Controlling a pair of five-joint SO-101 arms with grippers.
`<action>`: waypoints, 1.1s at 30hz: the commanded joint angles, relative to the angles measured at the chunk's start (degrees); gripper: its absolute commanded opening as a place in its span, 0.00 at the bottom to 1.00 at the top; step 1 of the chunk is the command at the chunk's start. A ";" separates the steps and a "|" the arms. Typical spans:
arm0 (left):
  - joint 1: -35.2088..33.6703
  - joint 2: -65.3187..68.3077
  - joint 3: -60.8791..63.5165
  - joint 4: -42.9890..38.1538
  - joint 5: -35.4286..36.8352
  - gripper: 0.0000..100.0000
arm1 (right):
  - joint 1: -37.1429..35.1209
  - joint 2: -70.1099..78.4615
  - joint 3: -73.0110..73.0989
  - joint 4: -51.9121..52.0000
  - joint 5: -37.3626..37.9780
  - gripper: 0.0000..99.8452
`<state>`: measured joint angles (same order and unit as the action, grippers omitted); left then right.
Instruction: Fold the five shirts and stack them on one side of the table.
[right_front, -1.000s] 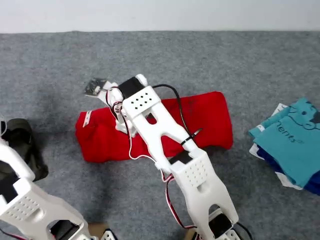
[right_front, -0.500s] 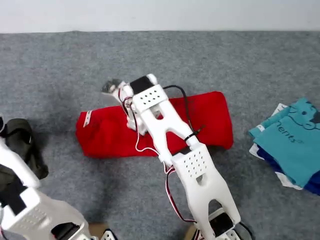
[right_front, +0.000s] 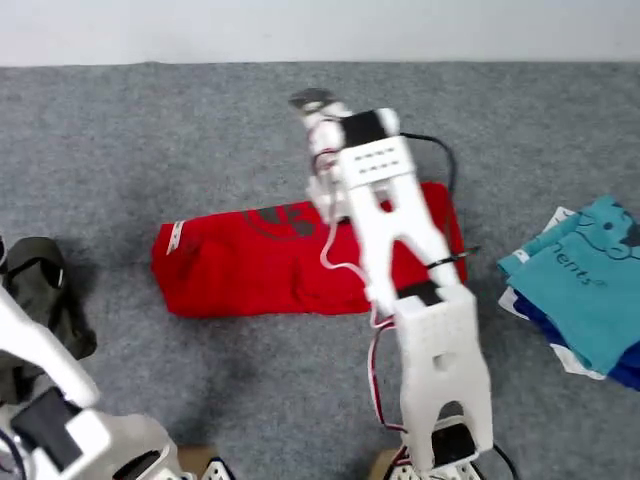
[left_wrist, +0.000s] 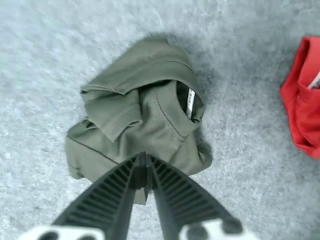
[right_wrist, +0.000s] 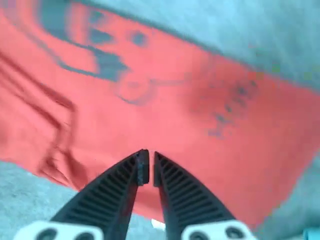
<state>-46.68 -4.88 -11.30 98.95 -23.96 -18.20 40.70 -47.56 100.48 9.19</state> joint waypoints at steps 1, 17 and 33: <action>1.23 -6.95 4.00 1.67 -0.18 0.01 | 4.79 -9.36 8.79 2.51 -2.37 0.13; 6.77 -19.96 27.12 1.49 -0.18 0.01 | 13.32 -12.62 25.67 -0.75 -3.87 0.23; 7.38 -19.78 27.12 0.97 0.00 0.01 | 16.13 -0.31 25.32 -19.82 -4.04 0.23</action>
<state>-39.47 -22.81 15.78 99.12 -23.96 -1.32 39.30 -20.48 82.99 5.58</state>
